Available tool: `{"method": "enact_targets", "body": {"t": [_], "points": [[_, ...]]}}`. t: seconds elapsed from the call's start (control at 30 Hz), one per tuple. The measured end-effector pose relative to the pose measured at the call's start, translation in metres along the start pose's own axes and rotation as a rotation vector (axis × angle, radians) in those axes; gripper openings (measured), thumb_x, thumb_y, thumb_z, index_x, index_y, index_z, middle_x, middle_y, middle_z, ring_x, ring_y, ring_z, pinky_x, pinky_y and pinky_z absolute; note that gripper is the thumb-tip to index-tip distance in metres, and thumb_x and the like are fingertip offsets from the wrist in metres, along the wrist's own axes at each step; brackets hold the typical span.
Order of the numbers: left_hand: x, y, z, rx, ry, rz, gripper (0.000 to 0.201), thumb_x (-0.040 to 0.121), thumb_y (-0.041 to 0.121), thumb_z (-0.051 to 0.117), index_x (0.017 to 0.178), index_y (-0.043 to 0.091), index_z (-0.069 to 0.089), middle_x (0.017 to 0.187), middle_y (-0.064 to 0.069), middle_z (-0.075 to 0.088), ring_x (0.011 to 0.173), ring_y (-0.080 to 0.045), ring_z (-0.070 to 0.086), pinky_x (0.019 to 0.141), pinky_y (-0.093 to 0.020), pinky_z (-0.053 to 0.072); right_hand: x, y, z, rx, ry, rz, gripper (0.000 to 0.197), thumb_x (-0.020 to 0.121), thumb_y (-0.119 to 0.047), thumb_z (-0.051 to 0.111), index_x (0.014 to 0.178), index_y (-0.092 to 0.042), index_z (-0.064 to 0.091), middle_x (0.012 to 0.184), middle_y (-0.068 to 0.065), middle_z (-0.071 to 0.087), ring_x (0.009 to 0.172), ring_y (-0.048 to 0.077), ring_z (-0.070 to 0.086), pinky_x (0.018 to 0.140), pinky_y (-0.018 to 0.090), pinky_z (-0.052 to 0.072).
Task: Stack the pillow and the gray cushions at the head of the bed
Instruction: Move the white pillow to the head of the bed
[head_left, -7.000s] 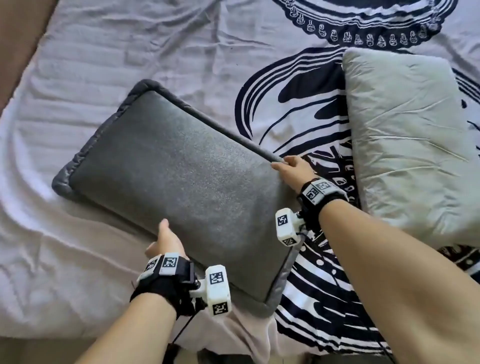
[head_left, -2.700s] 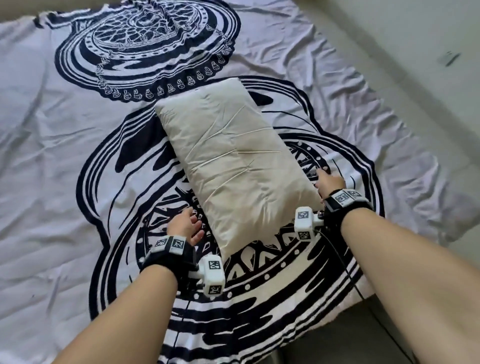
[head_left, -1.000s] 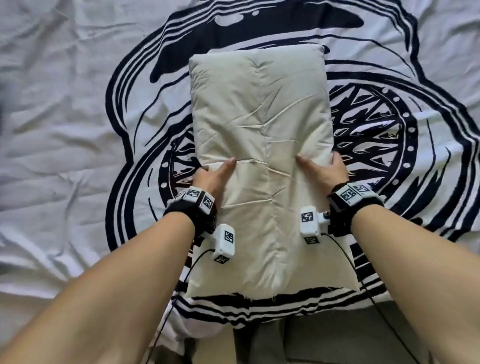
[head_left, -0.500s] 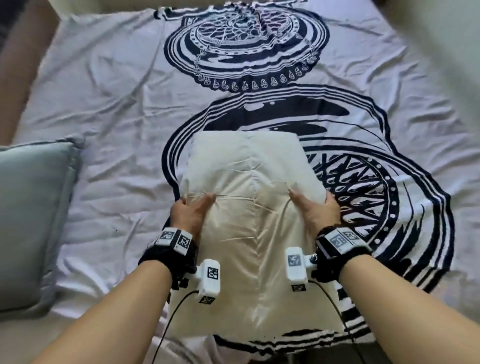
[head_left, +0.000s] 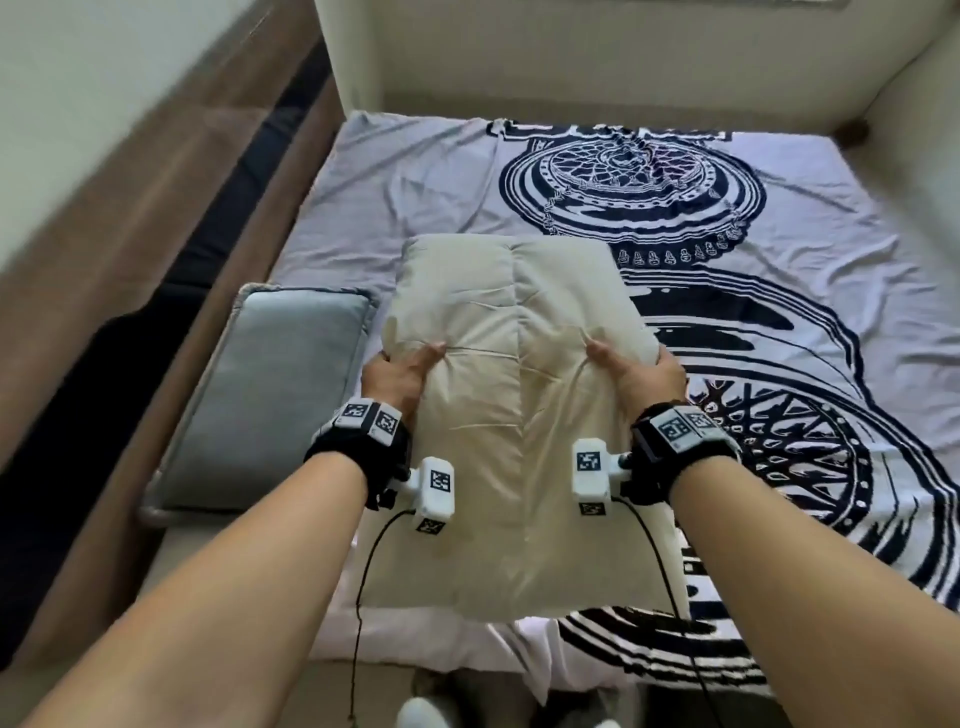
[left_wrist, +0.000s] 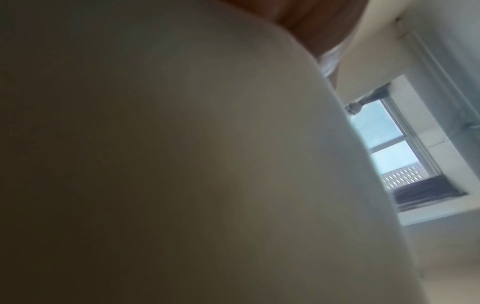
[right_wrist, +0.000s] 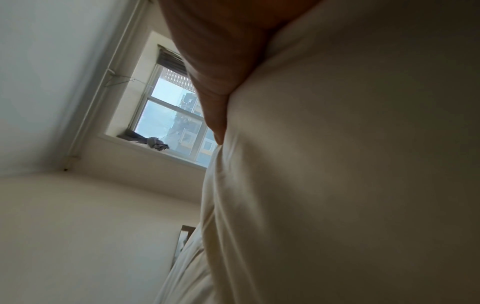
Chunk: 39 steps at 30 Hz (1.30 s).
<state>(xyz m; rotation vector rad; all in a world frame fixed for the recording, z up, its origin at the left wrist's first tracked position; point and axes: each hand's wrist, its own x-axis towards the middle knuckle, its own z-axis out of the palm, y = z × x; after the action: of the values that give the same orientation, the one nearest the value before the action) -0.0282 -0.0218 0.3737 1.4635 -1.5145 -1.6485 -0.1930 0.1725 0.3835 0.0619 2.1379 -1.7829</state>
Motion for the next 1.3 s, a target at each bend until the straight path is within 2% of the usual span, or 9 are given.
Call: {"method": "enact_targets", "body": {"t": [0.13,0.23,0.3,0.4,0.6,0.77,0.93,1.07,1.3], "points": [[-0.005,0.011,-0.062,-0.012,0.100,-0.036,0.059,0.077,0.033,0.082,0.121,-0.002,0.065,0.110,-0.001,0.066,0.091,-0.017,0.060,0.076,-0.025,0.043,-0.033,-0.009,0.046,-0.018,-0.048,-0.006,0.058,0.053,-0.040,0.095,0.099,-0.023,0.063,0.089,-0.006,0.071,0.077,0.011,0.069,0.068,0.022,0.056],[-0.009,0.005,-0.098,-0.001,0.159,-0.072,0.065,0.072,0.038,0.084,0.122,0.000,0.065,0.113,-0.004,0.068,0.094,-0.020,0.063,0.084,-0.028,0.050,-0.050,-0.007,0.075,-0.026,-0.117,-0.017,0.055,0.056,-0.039,0.093,0.099,-0.022,0.064,0.087,-0.007,0.070,0.072,0.007,0.067,0.057,0.016,0.052],[-0.010,0.000,-0.116,-0.004,0.219,-0.095,0.073,0.062,0.046,0.086,0.117,0.003,0.068,0.117,-0.011,0.073,0.100,-0.025,0.069,0.095,-0.037,0.055,-0.061,-0.007,0.090,-0.027,-0.151,-0.026,0.055,0.056,-0.041,0.092,0.101,-0.024,0.065,0.086,-0.008,0.070,0.072,0.008,0.068,0.058,0.019,0.054],[-0.018,0.000,-0.147,-0.017,0.292,-0.119,0.087,0.052,0.055,0.085,0.119,0.003,0.067,0.114,-0.011,0.073,0.101,-0.027,0.070,0.095,-0.037,0.056,-0.069,0.004,0.114,-0.003,-0.216,0.002,0.052,0.058,-0.038,0.091,0.101,-0.023,0.066,0.087,-0.004,0.072,0.074,0.015,0.071,0.063,0.026,0.058],[-0.017,-0.005,-0.201,0.069,0.373,-0.088,0.058,0.066,0.044,0.085,0.110,0.009,0.070,0.109,-0.009,0.074,0.101,-0.027,0.069,0.096,-0.036,0.054,-0.102,0.022,0.161,0.062,-0.330,0.067,0.057,0.053,-0.041,0.092,0.102,-0.025,0.067,0.087,-0.003,0.075,0.075,0.019,0.074,0.067,0.034,0.063],[0.024,-0.016,-0.248,0.054,0.294,-0.116,0.035,0.071,0.038,0.085,0.092,0.018,0.066,0.098,-0.008,0.071,0.097,-0.027,0.070,0.096,-0.037,0.054,-0.118,0.031,0.212,0.034,-0.312,0.074,0.045,0.058,-0.039,0.092,0.092,-0.028,0.064,0.086,-0.005,0.073,0.072,0.014,0.071,0.065,0.027,0.058],[0.090,-0.026,-0.301,0.013,0.211,-0.117,0.048,0.075,0.025,0.085,0.113,0.001,0.068,0.103,-0.014,0.071,0.093,-0.024,0.067,0.085,-0.029,0.050,-0.141,0.055,0.284,-0.002,-0.217,0.092,0.049,0.055,-0.040,0.092,0.095,-0.027,0.068,0.088,-0.002,0.075,0.077,0.020,0.073,0.076,0.037,0.062],[0.158,-0.028,-0.343,0.051,0.111,-0.137,0.049,0.076,0.025,0.084,0.115,0.000,0.067,0.098,-0.010,0.068,0.093,-0.023,0.066,0.082,-0.026,0.046,-0.154,0.068,0.347,-0.034,-0.111,0.101,0.050,0.067,-0.028,0.089,0.111,-0.021,0.068,0.090,0.000,0.073,0.078,0.020,0.070,0.071,0.030,0.057],[0.235,-0.053,-0.367,0.151,0.056,-0.173,0.058,0.078,0.031,0.082,0.123,0.000,0.064,0.107,-0.011,0.068,0.090,-0.020,0.058,0.082,-0.025,0.042,-0.136,0.104,0.415,-0.072,-0.042,0.113,0.044,0.066,-0.029,0.089,0.102,-0.028,0.064,0.088,-0.007,0.071,0.080,0.017,0.069,0.079,0.032,0.056]]}}
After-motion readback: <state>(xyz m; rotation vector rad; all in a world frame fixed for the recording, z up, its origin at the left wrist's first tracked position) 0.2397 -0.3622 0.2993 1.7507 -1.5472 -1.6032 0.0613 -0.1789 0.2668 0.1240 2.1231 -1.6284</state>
